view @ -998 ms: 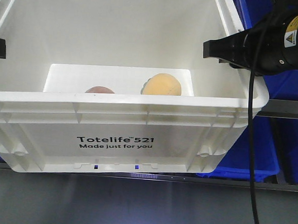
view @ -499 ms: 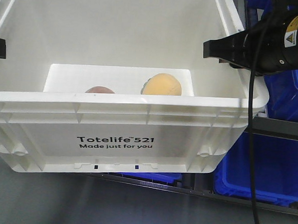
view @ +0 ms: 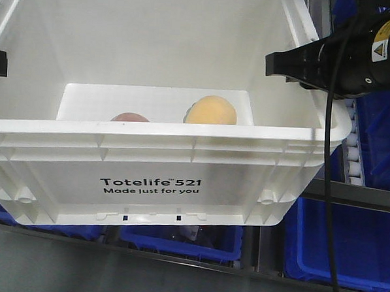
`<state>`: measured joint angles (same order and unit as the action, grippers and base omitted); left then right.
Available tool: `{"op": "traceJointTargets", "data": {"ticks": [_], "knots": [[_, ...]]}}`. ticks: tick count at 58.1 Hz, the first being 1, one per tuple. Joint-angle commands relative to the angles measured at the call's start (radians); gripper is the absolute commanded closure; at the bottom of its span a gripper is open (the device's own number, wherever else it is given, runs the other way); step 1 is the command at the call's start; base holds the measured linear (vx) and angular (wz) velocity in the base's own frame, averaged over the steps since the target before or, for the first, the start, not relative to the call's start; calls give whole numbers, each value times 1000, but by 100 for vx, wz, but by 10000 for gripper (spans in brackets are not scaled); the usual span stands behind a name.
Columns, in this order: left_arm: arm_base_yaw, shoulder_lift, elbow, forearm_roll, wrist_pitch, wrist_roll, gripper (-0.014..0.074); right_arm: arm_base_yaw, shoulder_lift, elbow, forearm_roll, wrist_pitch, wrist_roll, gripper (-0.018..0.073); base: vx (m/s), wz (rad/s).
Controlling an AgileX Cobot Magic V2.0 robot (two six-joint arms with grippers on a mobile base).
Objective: Place moving items into box and shelve
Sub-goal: 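Hold the tote while the base aligns in front of a shelf slot, then push the tote with both grippers onto the shelf's roller track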
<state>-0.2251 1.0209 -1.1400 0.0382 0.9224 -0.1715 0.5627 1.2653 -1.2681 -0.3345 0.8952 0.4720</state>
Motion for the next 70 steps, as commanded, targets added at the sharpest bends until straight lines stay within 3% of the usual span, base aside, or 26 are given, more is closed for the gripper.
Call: {"op": "traceJointTargets", "data": {"ticks": [1,70], "knots": [[-8,-32,-41,18,-148,27,456,-2,-34,-42,-80,-121,-10,447,19,-23],[-8,-32,-41,18,-148,27,456,-2,-34,-42,-80,-120,-10,447,9,-13]]}}
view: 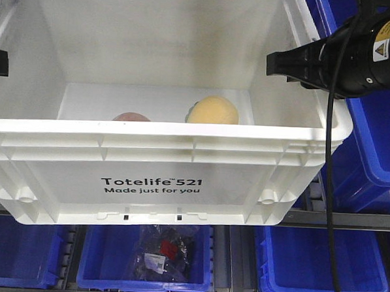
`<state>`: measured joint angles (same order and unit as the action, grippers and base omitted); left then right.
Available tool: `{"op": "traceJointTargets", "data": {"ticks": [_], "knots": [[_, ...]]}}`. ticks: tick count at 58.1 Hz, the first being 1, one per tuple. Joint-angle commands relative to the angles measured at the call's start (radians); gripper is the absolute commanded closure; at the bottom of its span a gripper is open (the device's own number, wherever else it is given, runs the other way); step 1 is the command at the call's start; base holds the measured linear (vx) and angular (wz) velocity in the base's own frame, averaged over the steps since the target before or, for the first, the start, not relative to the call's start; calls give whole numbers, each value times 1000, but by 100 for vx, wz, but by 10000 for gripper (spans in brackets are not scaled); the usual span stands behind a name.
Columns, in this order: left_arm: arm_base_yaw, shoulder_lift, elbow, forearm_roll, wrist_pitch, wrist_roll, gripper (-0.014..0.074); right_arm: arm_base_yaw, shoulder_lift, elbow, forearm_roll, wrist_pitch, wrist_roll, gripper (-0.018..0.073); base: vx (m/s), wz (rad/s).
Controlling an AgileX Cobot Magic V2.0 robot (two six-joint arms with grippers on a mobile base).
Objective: Place moving items into box and shelve
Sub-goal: 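Push the tote with both grippers onto the shelf's roller track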
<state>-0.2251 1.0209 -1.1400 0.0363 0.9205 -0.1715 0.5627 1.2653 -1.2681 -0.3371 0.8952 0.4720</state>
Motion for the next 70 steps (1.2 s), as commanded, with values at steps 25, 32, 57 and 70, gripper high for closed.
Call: {"op": "traceJointTargets", "data": {"ticks": [25,32,57,70], "knots": [[-8,-32,-41,20,-146,27,456,-2,-34,-42,-77,-120,-10,447,0,0],[-8,-32,-41,20,-153,27,456,-2,-34,-42,-77,-128,-10,447,0,0],[-8,113,-41,156,-327,31,456,-4,64,-42,-189,-208,-9,447,0,0],[-8,235,-41,239,-405,31,456,-4,208,-42,-301,-260,142,445,0,0]]}}
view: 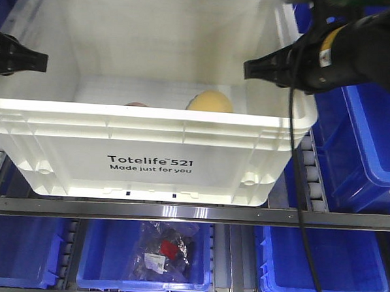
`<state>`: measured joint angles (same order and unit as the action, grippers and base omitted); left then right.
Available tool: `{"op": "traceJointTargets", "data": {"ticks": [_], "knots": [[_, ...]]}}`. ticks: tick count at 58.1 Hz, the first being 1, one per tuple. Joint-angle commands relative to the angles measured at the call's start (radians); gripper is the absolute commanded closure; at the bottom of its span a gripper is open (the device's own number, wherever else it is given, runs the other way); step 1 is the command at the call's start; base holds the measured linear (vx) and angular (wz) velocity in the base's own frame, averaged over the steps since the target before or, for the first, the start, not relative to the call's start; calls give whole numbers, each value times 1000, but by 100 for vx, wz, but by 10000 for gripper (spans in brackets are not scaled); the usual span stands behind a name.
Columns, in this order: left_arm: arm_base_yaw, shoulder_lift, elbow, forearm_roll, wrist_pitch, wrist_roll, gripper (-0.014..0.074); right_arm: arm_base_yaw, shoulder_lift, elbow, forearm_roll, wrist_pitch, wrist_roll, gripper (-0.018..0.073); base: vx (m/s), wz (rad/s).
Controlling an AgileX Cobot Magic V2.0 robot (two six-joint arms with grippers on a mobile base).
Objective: Place moving items into box and shelve
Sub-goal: 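Push the tote with both grippers onto the shelf's roller track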
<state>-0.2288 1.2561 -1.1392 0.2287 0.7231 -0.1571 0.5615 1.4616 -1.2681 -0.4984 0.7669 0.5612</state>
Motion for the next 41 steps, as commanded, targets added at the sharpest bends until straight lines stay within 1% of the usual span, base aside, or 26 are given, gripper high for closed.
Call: {"op": "traceJointTargets", "data": {"ticks": [1,6,11,14,22,27,29,33,36,39,41], "knots": [[-5,7,-42,49,-212,16,456,-3,20,-42,-150,-135,69,444,0,0],[-5,46,-42,59,-225,15,452,-3,59,-42,-210,-158,151,431,0,0],[-5,67,-42,59,-230,15,409,-3,74,-42,-232,-162,162,381,0,0],[-5,75,-42,59,-233,15,349,-3,76,-42,-232,-167,158,328,0,0],[-5,72,-42,59,-239,15,160,-2,76,-45,-229,-183,158,134,0,0],[-5,61,-50,57,-226,15,78,-2,69,-47,-216,-171,158,46,0,0],[-5,53,-54,57,-224,15,59,-2,62,-47,-211,-171,158,20,0,0],[-5,34,-70,56,-201,15,30,-2,34,-47,-208,-174,158,-6,0,0],[-5,16,-80,55,-182,15,25,0,3,-47,-200,-170,150,-8,0,0],[-5,-4,-90,55,-148,15,26,0,-30,-45,-176,-158,125,-7,0,0],[-5,-21,-95,55,-122,15,26,0,-55,-45,-149,-145,89,-4,0,0]]}}
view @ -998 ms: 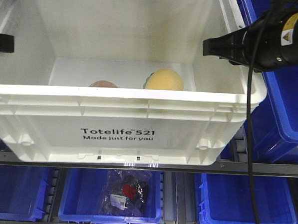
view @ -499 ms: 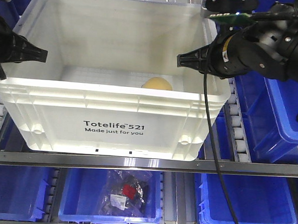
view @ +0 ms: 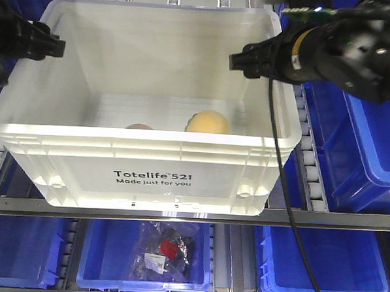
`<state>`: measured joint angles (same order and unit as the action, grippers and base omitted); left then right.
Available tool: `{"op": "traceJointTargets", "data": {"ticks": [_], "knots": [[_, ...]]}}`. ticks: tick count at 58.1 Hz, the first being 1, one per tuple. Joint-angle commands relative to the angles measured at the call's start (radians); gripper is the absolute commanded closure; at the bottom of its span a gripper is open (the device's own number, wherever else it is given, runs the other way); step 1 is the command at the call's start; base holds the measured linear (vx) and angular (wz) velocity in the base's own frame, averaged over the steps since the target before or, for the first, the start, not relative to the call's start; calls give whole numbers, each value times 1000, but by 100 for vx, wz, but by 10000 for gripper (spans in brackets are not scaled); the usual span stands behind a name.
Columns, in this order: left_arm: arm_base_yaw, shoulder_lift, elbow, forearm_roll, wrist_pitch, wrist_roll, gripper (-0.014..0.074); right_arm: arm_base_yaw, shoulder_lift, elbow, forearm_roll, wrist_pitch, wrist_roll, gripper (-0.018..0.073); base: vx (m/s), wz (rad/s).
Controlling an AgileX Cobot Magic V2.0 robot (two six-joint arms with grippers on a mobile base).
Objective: Place moving items into box and shelve
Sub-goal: 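Push the tote with both grippers onto the shelf's roller track, then open both grippers and withdraw them from the shelved tote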
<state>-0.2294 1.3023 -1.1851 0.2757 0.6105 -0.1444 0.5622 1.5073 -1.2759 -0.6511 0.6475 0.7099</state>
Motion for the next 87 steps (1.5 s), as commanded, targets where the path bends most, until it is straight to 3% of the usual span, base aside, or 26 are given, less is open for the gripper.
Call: {"op": "traceJointTargets", "data": {"ticks": [1,11,20,30,54,69,87], "knots": [[-4,-75,-50,8,5,3,26,-1,-111,-37,24,-20,-75,-3,0,0],[-4,-198,-46,-43,176,22,26,-1,-269,50,233,-10,-334,7,0,0],[-4,-357,39,-170,227,153,26,-2,-468,212,303,-6,-455,17,0,0],[-4,-542,197,-276,224,219,26,-2,-687,369,361,53,-497,30,0,0],[-4,-856,449,-276,256,207,43,-2,-1028,571,376,239,-511,143,0,0],[-4,-868,456,-276,255,207,260,-2,-1040,570,445,277,-671,343,0,0],[-4,-868,456,-276,256,208,541,-2,-1040,570,471,277,-675,581,0,0]]}}
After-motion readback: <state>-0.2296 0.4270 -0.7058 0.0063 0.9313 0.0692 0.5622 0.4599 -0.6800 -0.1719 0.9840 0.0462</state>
